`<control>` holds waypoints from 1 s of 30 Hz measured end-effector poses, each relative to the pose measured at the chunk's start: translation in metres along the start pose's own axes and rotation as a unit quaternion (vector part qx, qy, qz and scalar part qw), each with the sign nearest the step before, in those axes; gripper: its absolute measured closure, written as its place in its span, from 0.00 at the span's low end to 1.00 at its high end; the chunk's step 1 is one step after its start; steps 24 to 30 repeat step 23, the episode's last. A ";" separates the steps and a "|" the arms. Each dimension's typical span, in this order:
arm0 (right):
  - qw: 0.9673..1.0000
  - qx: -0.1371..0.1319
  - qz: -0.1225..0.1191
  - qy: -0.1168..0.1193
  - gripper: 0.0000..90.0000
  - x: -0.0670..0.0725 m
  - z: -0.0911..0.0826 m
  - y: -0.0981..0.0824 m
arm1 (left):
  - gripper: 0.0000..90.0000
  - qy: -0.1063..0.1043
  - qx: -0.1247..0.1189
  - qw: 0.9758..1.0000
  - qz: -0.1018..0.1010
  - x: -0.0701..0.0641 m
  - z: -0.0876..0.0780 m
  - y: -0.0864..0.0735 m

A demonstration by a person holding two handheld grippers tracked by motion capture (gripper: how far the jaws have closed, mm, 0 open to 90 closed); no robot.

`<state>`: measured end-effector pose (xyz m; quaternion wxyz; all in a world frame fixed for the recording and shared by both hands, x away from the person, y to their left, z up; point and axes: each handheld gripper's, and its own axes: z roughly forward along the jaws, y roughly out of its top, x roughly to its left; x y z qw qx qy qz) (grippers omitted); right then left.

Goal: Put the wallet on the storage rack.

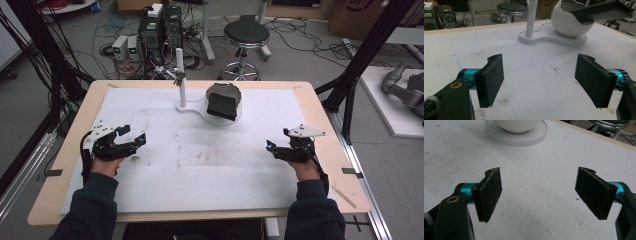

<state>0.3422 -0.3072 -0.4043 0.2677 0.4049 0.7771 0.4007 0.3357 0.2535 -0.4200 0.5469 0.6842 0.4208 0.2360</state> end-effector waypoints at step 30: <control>1.000 0.003 -0.005 -0.003 0.24 -0.001 0.002 -0.003 | 0.26 0.005 0.008 1.000 0.002 0.000 0.000 -0.002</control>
